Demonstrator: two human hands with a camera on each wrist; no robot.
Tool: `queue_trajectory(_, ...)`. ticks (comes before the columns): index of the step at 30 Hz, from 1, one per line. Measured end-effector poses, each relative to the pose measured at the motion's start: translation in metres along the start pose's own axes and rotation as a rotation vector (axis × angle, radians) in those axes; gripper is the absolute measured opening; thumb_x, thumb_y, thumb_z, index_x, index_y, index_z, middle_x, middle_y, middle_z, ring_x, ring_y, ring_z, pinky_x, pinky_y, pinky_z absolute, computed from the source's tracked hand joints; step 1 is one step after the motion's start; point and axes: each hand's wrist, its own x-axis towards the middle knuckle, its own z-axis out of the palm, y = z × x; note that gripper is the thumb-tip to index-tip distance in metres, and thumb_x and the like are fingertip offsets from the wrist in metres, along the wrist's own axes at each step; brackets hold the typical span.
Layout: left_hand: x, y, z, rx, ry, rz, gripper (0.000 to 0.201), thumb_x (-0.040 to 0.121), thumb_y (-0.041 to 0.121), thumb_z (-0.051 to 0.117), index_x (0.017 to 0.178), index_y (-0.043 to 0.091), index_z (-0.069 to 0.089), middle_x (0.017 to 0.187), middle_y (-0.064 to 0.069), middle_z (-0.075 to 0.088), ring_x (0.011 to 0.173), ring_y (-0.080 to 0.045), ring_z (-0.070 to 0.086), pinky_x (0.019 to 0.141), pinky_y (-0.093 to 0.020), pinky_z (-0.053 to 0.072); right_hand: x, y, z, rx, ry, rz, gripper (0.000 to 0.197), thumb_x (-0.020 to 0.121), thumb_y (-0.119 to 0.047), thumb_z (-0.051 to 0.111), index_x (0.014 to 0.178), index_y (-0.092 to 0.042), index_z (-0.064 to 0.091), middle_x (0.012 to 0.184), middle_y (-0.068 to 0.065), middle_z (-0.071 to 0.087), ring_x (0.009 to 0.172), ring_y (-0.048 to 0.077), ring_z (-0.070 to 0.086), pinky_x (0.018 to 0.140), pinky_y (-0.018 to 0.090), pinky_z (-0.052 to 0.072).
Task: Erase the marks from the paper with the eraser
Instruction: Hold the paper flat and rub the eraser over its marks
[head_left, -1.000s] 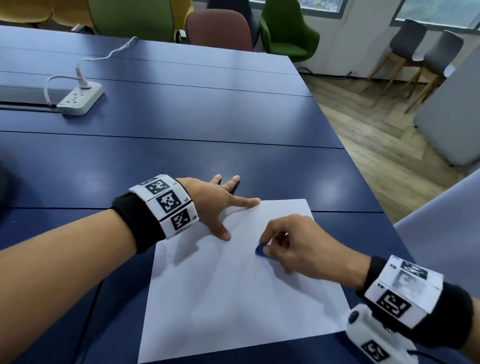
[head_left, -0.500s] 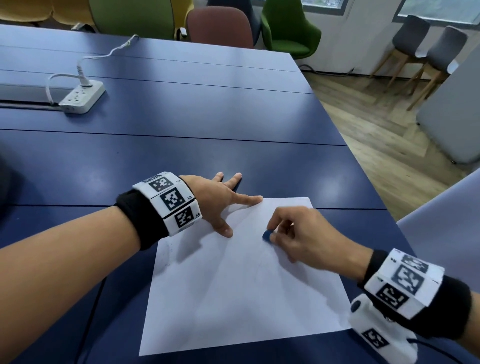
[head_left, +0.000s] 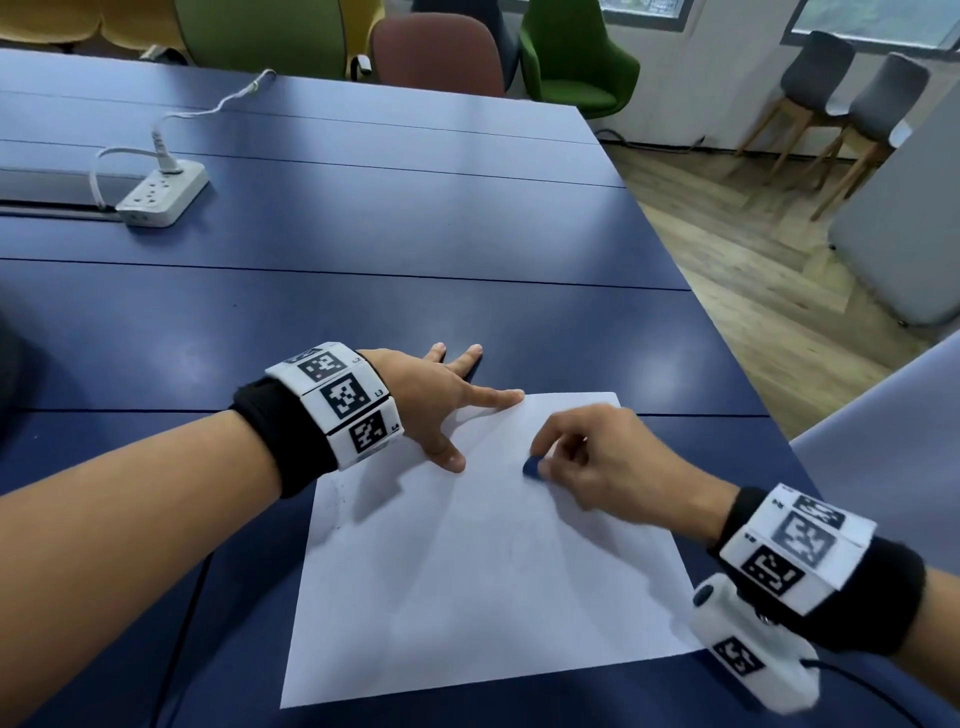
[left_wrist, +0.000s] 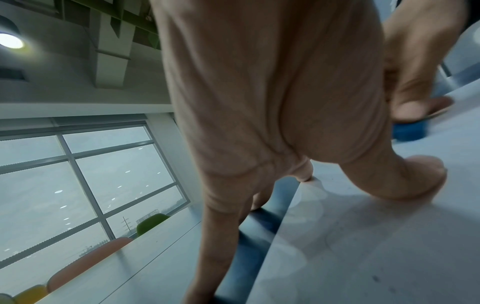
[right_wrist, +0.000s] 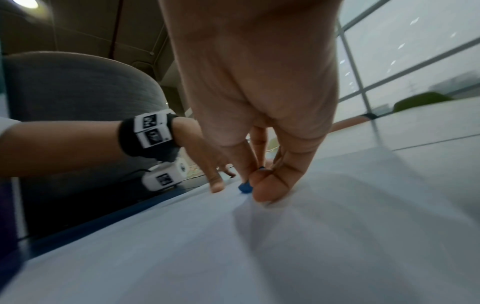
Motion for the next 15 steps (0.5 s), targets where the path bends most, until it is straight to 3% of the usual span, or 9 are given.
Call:
queue_trajectory(2, 0.000, 0.000, 0.001, -0.004, 0.001, 0.000, 0.095, 0.081, 0.058, 0.067, 0.138, 0.067, -0.009, 0.160, 0.006, -0.023, 0.149, -0.030, -0.010, 0.108, -0.062, 0.029, 0.000, 0.003, 0.000, 0.024, 0.019, 0.022, 0.005, 0.085, -0.012, 0.063, 0.086, -0.014, 0.068, 0.058, -0.007, 0.059, 0.041, 0.003, 0.050, 0.047, 0.014, 0.041)
queue_trajectory(6, 0.001, -0.002, 0.001, 0.001, 0.001, 0.001, 0.096, 0.081, 0.058, 0.067, 0.138, 0.067, -0.009, 0.160, 0.005, -0.023, 0.149, -0.030, -0.010, 0.108, -0.062, 0.029, -0.015, -0.009, 0.013, -0.046, -0.120, -0.072, 0.006, 0.085, -0.015, 0.064, 0.088, -0.018, 0.069, 0.051, -0.009, 0.053, 0.045, 0.003, 0.050, 0.049, 0.012, 0.037)
queue_trajectory(11, 0.002, -0.001, 0.001, -0.008, 0.000, 0.006, 0.096, 0.081, 0.058, 0.067, 0.138, 0.067, -0.009, 0.160, 0.005, -0.023, 0.149, -0.031, -0.011, 0.109, -0.062, 0.028, 0.000, 0.001, -0.001, -0.018, 0.007, 0.017, 0.005, 0.086, -0.013, 0.063, 0.086, -0.016, 0.066, 0.057, -0.008, 0.057, 0.043, 0.002, 0.051, 0.050, 0.016, 0.040)
queue_trajectory(15, 0.002, -0.002, 0.002, 0.006, 0.009, 0.003, 0.096, 0.080, 0.059, 0.066, 0.138, 0.068, -0.010, 0.160, 0.006, -0.023, 0.149, -0.031, -0.010, 0.107, -0.063, 0.029, -0.024, -0.012, 0.016, -0.075, -0.166, -0.120, 0.008, 0.086, -0.016, 0.063, 0.091, -0.018, 0.069, 0.054, -0.010, 0.052, 0.049, 0.004, 0.050, 0.050, 0.011, 0.037)
